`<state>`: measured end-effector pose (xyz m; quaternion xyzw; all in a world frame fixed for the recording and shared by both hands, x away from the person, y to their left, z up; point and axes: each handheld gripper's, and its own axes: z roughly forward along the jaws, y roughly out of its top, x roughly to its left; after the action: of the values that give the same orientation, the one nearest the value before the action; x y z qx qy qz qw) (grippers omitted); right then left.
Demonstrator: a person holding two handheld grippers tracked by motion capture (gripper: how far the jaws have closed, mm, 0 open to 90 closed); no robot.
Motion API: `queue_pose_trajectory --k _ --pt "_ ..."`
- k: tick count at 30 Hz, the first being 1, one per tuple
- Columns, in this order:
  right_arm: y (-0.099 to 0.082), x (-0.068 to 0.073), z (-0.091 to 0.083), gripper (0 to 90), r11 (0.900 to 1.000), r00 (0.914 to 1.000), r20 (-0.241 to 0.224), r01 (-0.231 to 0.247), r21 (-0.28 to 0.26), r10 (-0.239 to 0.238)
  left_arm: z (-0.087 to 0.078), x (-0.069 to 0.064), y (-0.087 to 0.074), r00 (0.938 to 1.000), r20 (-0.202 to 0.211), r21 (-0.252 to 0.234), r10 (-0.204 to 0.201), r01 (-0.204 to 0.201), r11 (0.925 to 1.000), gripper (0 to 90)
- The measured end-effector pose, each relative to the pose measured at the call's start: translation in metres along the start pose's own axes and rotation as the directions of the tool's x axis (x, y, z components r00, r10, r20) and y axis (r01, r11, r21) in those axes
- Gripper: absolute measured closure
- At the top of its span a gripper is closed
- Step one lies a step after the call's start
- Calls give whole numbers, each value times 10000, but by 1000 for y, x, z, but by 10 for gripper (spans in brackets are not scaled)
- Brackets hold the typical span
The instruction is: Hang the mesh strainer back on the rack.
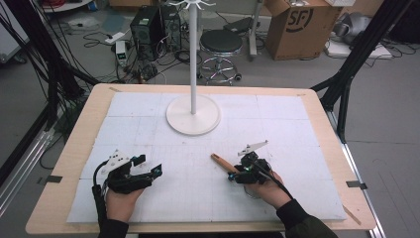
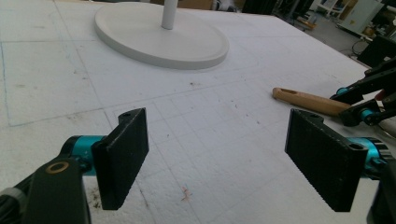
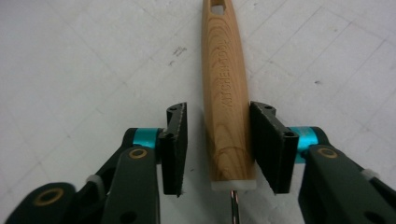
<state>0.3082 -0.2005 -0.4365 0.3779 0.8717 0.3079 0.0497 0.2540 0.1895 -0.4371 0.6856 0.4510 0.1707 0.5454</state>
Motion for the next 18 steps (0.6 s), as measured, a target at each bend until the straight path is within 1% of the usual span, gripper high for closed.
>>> queue_pose_trajectory --k 1,2,5,8,11,14,18 --pt "0 1 0 601 10000 10000 57 7 49 -7 0 0 0 10000 9 5 15 -15 10000 221" --pt "1 1 0 616 9998 9998 154 146 92 -148 0 0 0 10000 15 7 10 -10 10000 221" --pt "4 2 1 645 9992 9992 340 203 330 -215 0 -1 0 10000 15 1 18 -18 10000 221" --pt "10 4 2 648 9958 9984 379 383 831 -415 0 -1 0 10000 33 4 -3 3 10000 221" --pt "20 5 4 650 9859 9972 435 528 1590 -605 1 -2 0 10000 88 0 -8 8 10000 223" --pt "28 7 6 654 9747 9965 516 535 2170 -662 1 -2 0 10000 97 14 -4 4 10000 223" --pt "33 10 8 660 9664 9939 731 619 2493 -825 0 -2 0 10000 88 10 47 -47 10000 223"
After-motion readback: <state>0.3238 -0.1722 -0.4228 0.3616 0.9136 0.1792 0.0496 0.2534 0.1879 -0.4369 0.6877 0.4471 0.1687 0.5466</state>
